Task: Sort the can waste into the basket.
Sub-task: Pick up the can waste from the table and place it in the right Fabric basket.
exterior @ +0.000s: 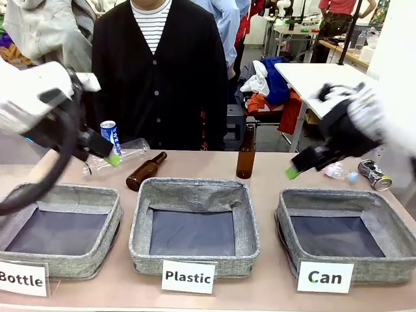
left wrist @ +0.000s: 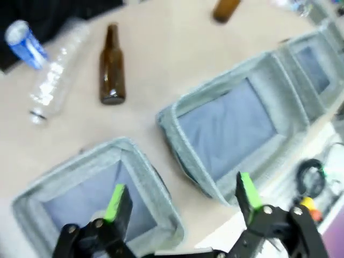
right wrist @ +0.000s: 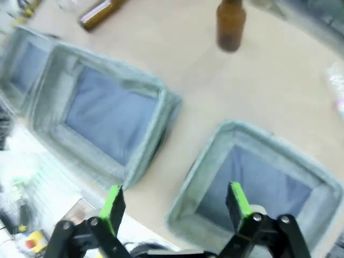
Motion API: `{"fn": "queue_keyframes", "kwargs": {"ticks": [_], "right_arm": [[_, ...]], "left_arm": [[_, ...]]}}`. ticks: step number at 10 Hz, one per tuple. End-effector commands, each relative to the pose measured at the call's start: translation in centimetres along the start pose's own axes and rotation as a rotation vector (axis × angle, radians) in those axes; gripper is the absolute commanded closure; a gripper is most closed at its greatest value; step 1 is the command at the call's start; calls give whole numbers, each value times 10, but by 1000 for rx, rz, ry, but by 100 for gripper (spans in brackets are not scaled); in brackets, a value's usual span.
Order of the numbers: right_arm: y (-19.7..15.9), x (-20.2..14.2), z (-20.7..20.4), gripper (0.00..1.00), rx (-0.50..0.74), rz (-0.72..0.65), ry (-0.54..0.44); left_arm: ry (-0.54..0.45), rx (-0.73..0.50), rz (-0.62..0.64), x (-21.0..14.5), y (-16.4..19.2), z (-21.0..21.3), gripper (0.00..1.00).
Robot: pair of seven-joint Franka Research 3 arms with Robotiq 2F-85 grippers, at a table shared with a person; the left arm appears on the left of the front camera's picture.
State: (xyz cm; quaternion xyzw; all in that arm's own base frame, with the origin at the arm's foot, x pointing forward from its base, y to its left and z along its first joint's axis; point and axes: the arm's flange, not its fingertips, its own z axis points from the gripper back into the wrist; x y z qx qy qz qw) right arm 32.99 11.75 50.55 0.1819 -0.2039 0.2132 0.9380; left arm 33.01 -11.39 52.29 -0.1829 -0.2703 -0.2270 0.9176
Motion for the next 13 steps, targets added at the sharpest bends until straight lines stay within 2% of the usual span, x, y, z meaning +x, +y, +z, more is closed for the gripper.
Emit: {"fn": "queue_keyframes", "kwargs": {"ticks": [1,2,4,5,6,7,8,9,10,11,13], "right_arm": [[-39,-34,49,0,213,-100,-73],[-72,-59,65,0,322,-200,-142],[-149,-117,71,0,526,-443,-305],[-183,-144,68,0,582,-559,-401],[-205,-164,66,0,607,-622,-481],[-225,-181,62,0,594,-698,-534],[-240,-197,61,0,579,-773,-564],[-247,-208,61,0,543,-824,-583],[-250,-214,59,0,473,-888,-595],[-287,-201,91,0,553,-829,-557],[-287,-201,91,0,553,-829,-557]], "left_arm": [[-88,-168,-167,-74,35,37,0],[-135,-257,-108,-99,68,51,0],[-262,-426,111,-157,157,69,0],[-301,-450,268,-187,201,70,0],[-336,-494,347,-208,228,68,0],[-368,-514,433,-214,226,54,0],[-414,-531,506,-231,248,52,0],[-450,-516,590,-228,206,36,0],[-491,-489,633,-223,197,35,0],[-402,-519,551,-244,277,75,0],[-402,-519,551,-244,277,75,0]]}}
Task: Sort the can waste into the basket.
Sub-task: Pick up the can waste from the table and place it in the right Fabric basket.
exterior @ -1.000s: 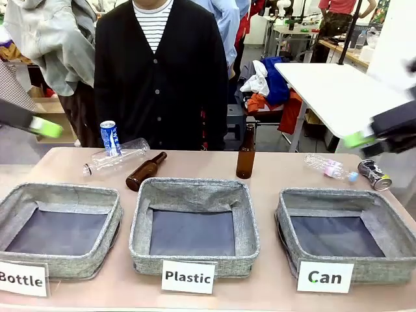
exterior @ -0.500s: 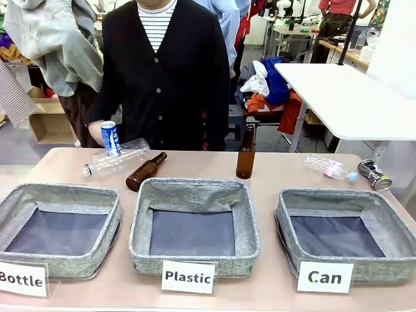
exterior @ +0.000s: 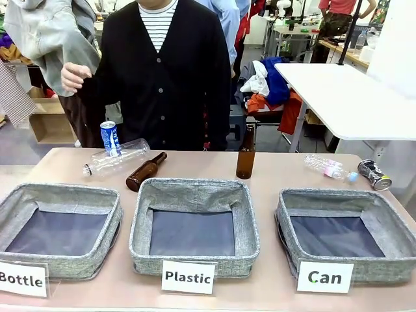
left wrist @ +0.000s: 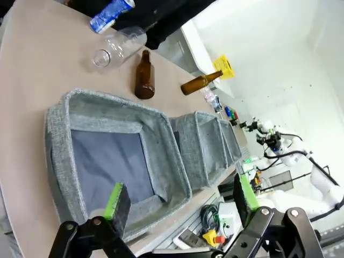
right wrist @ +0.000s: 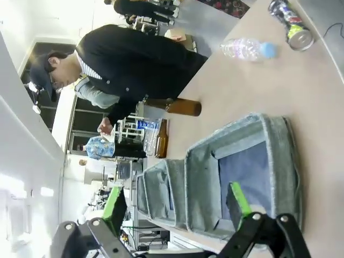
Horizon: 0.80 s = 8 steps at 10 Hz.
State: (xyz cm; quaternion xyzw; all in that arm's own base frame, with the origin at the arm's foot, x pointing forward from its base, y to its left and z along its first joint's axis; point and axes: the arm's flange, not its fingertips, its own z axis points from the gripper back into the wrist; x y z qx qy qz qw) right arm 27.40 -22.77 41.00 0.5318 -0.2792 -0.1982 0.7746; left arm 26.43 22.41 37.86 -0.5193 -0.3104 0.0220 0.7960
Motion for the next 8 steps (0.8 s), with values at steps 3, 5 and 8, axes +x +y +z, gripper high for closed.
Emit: {"fn": "queue_keyframes", "kwargs": {"ticks": [3,5,8], "right_arm": [[24,3,-21,0,-109,97,67],[72,7,-54,0,-439,339,114],[104,27,-114,0,-954,584,181]], "left_arm": [[4,-1,-37,-2,-2,7,0],[4,-1,-37,-2,-2,7,0],[4,-1,-37,-2,-2,7,0]]}}
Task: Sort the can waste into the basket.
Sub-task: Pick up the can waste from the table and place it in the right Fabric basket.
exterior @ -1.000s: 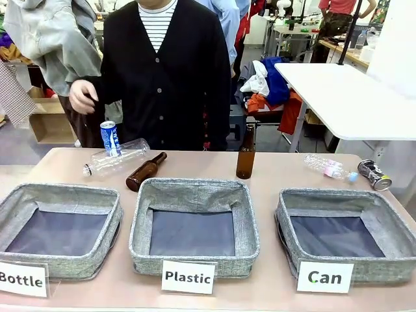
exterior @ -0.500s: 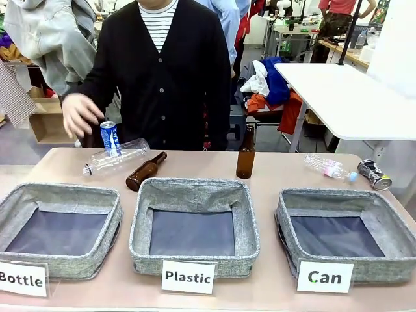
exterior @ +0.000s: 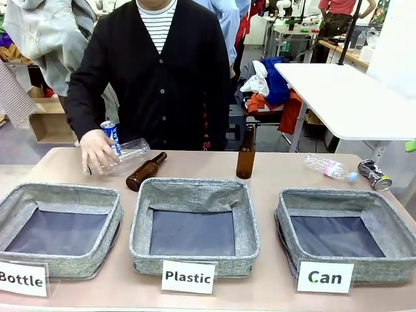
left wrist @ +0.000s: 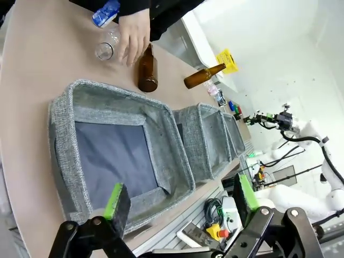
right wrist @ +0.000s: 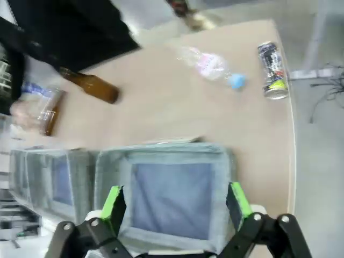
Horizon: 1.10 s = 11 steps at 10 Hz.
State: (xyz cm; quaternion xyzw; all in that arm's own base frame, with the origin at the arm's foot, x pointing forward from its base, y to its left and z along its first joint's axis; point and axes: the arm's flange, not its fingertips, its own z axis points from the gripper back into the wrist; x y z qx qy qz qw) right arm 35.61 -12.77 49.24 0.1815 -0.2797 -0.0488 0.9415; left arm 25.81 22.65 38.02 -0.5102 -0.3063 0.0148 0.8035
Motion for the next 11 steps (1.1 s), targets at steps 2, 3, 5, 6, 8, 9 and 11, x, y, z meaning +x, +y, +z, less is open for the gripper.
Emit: {"fn": "queue_keyframes", "kwargs": {"ticks": [2,3,5,6,8,9,11], "right_arm": [[14,20,-36,0,-551,112,34],[16,21,-36,0,-626,109,28],[16,11,-22,0,-601,-20,-95],[14,26,-37,0,-537,157,-42],[5,27,-28,0,-596,97,-62],[4,31,-33,0,-633,141,-68],[1,61,-55,0,-636,222,-23]], "left_arm": [[-15,-18,-25,2,0,1,0],[-15,-18,-25,2,0,1,0],[-15,-18,-25,2,0,1,0],[-15,-18,-25,2,0,1,0],[-15,-18,-25,2,0,1,0],[-15,-18,-25,2,0,1,0],[-15,-18,-25,2,0,1,0]]}}
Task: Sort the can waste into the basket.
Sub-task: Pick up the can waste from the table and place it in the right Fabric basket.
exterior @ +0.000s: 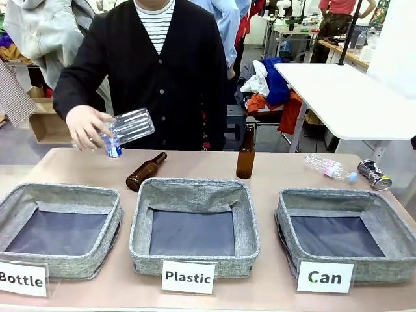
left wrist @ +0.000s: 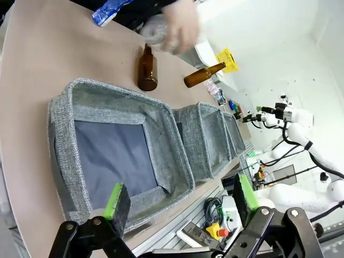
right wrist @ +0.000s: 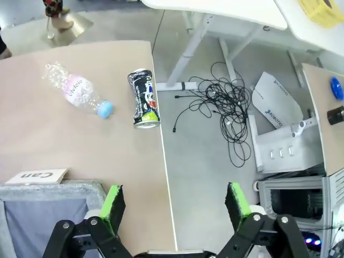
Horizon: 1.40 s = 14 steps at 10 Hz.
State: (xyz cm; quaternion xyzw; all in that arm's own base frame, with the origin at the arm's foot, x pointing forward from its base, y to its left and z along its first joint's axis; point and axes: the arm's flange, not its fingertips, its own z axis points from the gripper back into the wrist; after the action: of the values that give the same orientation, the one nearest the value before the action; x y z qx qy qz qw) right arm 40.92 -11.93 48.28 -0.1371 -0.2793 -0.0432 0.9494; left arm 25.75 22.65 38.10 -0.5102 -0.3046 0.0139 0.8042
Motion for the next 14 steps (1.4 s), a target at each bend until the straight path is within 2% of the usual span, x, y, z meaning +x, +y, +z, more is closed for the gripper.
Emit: {"fn": "queue_keyframes", "kwargs": {"ticks": [1,4,7,8,11,14], "right_arm": [[5,39,-32,0,-17,67,16],[0,78,-86,0,9,106,79],[6,90,-124,0,-3,86,118],[10,93,-139,0,13,80,111],[22,87,-191,0,62,75,183],[33,82,-212,0,83,53,210]], "left_arm": [[-19,-18,-25,2,1,1,0],[-19,-18,-25,2,1,1,0],[-19,-18,-25,2,1,1,0],[-19,-18,-25,2,1,1,0],[-19,-18,-25,2,1,1,0],[-19,-18,-25,2,1,1,0]]}}
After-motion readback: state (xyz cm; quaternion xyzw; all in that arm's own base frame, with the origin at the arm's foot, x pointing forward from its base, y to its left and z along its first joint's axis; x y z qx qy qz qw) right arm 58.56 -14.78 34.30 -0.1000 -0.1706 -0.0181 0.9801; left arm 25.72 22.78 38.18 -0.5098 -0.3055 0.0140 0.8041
